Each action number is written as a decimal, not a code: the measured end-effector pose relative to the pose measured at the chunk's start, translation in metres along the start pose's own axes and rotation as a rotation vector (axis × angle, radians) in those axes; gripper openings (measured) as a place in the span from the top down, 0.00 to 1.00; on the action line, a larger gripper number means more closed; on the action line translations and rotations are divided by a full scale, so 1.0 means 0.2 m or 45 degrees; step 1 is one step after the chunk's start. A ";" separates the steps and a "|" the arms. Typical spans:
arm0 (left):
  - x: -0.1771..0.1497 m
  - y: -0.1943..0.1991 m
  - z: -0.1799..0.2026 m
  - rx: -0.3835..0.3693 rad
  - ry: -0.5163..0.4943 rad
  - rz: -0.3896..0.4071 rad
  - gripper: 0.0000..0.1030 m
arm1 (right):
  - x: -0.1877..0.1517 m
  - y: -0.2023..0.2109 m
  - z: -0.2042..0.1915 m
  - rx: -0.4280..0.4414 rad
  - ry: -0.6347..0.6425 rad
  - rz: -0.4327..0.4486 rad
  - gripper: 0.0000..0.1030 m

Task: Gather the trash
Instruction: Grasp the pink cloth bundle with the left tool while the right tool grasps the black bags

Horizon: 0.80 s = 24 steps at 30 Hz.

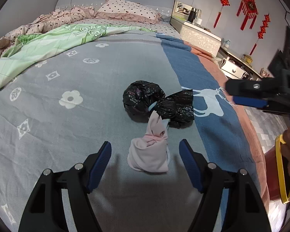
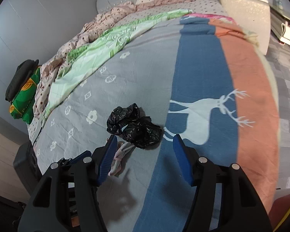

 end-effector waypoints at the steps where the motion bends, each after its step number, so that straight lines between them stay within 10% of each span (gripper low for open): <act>1: 0.00 -0.02 0.00 -0.008 0.004 -0.004 0.36 | 0.00 -0.03 0.00 0.008 0.002 -0.013 0.45; 8: -0.02 -0.11 0.01 -0.089 0.029 -0.048 0.58 | 0.05 -0.27 -0.04 0.052 0.024 -0.083 0.45; 24: -0.04 -0.11 -0.05 -0.212 0.136 -0.028 0.71 | 0.13 -0.65 -0.07 0.038 0.032 -0.243 0.51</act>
Point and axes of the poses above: each gripper's, at about its wrist camera, not at the fingertips, and y roughly against the way its jaws point, z to its right, x to its top, the point moved 3 cm from there along -y, roughly the way its jaws point, and after that the axes turned 10 degrees about x, right-handed, at the moved point
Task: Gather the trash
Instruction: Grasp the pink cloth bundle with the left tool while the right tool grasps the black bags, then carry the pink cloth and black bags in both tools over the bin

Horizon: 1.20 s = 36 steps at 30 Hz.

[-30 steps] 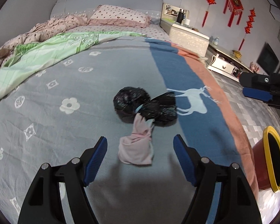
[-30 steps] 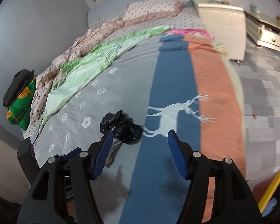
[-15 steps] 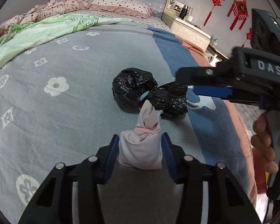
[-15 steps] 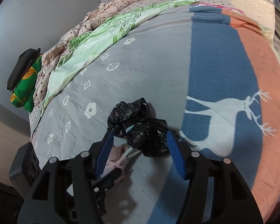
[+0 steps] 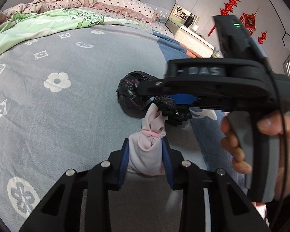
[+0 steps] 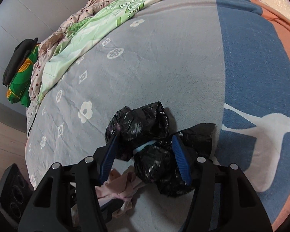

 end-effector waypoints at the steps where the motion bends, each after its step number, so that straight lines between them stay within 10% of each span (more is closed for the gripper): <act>1: 0.00 0.00 0.00 -0.005 0.004 0.000 0.71 | 0.01 -0.02 0.00 -0.007 0.002 -0.008 0.54; 6: -0.01 0.01 -0.02 -0.023 0.018 -0.004 0.71 | 0.03 -0.04 -0.02 0.056 -0.027 0.004 0.74; 16: 0.00 0.08 0.02 -0.012 -0.028 0.026 0.72 | 0.02 0.14 -0.07 0.090 -0.025 0.120 0.78; 36: 0.11 0.80 0.50 -0.065 -0.229 0.328 0.72 | -0.41 1.50 -0.22 0.005 0.030 0.637 0.78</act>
Point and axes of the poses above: each gripper's, at about its wrist camera, not at the fingertips, and y roughly against the way its jaws point, z to its right, x to its top, the point moved 3 cm from there along -y, roughly the way its jaws point, and after that the axes turned 10 degrees about x, right-handed, at the moved point
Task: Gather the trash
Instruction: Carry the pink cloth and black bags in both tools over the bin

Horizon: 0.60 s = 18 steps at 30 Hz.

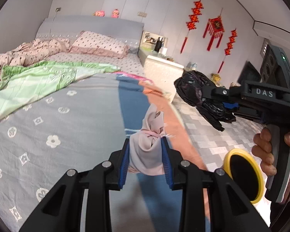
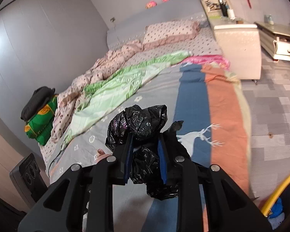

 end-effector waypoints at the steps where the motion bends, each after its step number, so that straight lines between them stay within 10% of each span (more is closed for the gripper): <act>1: 0.03 0.04 0.04 -0.013 -0.008 0.016 0.72 | 0.01 0.08 -0.01 -0.004 0.002 0.028 0.78; 18: 0.29 0.37 0.86 -0.199 -0.248 0.188 0.72 | 0.01 1.38 0.19 -0.288 -0.052 0.378 0.78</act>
Point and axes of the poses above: each gripper's, at about its wrist camera, not at the fingertips, and y roughly against the way its jaws point, z to its right, x to its top, the point moved 3 cm from there along -y, roughly the way its jaws point, and after that the axes turned 10 degrees about x, right-handed, at the moved point
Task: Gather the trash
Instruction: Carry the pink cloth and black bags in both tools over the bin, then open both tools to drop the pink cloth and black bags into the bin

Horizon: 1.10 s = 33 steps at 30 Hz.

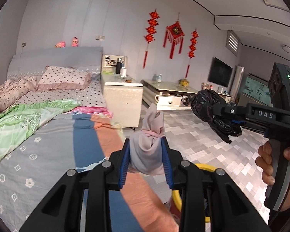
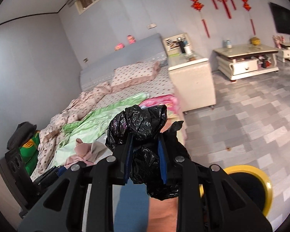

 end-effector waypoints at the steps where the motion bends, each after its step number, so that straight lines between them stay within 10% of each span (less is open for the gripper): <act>1: 0.02 -0.01 0.05 -0.018 -0.010 -0.002 0.72 | 0.01 0.06 0.04 -0.017 -0.009 0.012 0.78; 15: -0.19 -0.36 0.54 -0.160 -0.139 -0.179 0.72 | -0.23 0.46 0.70 -0.295 -0.194 0.032 0.77; 33: -0.58 -0.74 0.81 -0.292 -0.220 -0.432 0.71 | -0.63 0.21 1.22 -0.438 -0.381 -0.084 0.75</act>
Point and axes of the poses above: each gripper's, at about its wrist camera, not at the fingertips, and y roughly against the way its jaws point, z to its right, x to its top, the point moved 3 cm from there along -y, roughly the way its jaws point, and after that the axes turned 10 degrees about x, right-handed, at the moved point
